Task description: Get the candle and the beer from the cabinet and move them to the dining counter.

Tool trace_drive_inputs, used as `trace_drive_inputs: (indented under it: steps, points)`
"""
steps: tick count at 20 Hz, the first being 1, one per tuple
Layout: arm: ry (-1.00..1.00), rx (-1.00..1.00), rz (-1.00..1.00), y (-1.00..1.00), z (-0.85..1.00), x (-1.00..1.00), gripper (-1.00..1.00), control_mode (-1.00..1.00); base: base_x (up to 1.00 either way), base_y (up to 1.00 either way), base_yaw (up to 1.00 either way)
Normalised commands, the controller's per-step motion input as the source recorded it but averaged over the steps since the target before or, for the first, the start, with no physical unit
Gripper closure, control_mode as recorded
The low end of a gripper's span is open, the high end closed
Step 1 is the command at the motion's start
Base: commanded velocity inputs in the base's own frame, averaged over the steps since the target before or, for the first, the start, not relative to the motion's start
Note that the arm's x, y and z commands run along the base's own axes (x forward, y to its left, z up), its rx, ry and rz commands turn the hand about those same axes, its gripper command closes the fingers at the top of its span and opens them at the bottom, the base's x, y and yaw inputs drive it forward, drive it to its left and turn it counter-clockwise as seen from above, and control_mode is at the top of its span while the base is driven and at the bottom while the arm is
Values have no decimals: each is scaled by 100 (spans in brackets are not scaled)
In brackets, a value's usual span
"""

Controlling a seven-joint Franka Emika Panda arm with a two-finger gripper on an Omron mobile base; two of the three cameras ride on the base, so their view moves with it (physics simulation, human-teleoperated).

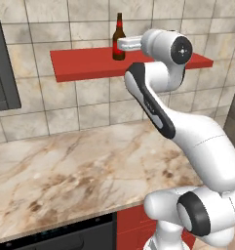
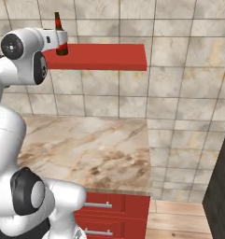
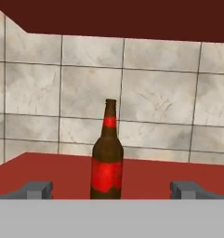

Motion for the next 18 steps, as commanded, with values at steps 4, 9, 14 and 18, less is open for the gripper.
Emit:
trace_drive_inputs:
  steps: [4,9,14,18]
  points:
    - [3,1,0,13,-22,53,-100,-100,0,0,0]
    - [4,2,0,10,-17,46,-100,-100,0,0,0]
    - [3,4,0,1,-5,43,-100,-100,0,0,0]
    - [2,4,0,0,-2,44,-100,-100,0,0,0]
